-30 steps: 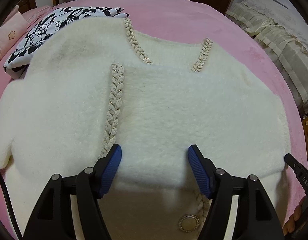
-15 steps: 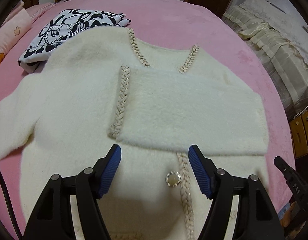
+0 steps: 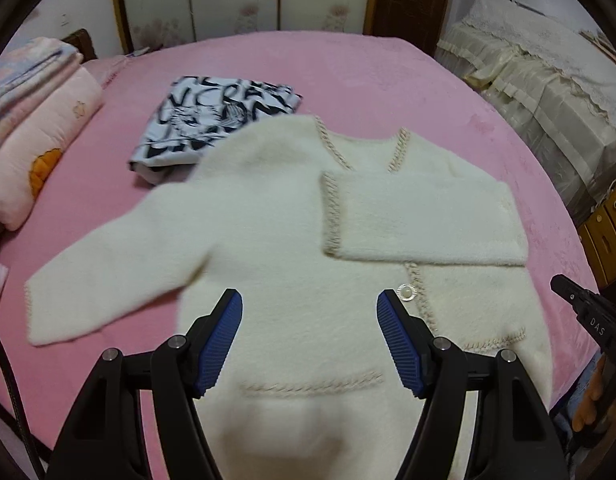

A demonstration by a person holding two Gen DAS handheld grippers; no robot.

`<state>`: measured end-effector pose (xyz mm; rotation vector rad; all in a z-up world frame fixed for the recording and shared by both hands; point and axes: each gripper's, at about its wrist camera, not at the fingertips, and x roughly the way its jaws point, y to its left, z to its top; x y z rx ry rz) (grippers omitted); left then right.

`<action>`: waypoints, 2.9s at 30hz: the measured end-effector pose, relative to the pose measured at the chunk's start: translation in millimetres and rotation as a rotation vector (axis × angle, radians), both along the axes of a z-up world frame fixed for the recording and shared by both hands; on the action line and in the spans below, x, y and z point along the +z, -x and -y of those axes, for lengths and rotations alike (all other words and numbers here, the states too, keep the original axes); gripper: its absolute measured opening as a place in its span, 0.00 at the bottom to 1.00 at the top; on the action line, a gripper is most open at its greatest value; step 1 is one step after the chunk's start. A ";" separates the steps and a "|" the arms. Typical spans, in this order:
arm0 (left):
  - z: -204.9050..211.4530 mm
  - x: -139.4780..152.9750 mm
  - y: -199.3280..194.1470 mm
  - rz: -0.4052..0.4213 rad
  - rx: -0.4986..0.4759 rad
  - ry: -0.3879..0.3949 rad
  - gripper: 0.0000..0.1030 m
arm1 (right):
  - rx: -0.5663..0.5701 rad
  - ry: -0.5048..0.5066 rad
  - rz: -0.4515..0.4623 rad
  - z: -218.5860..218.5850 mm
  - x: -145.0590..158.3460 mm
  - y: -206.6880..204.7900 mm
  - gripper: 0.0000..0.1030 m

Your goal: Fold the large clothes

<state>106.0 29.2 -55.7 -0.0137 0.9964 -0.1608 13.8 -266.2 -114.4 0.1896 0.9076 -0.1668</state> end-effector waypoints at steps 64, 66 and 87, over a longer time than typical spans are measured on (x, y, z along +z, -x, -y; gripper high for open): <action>-123.5 -52.5 -73.7 0.083 0.181 0.439 0.06 | 0.263 -0.093 -0.062 -186.0 -66.9 -63.3 0.23; -81.1 -72.3 -80.9 0.026 0.101 0.433 0.07 | 0.222 -0.088 -0.060 -165.3 -68.3 -61.1 0.23; 2.6 -93.3 -37.9 0.013 0.015 0.197 0.71 | 0.201 -0.251 -0.058 -113.5 -75.3 -72.5 0.40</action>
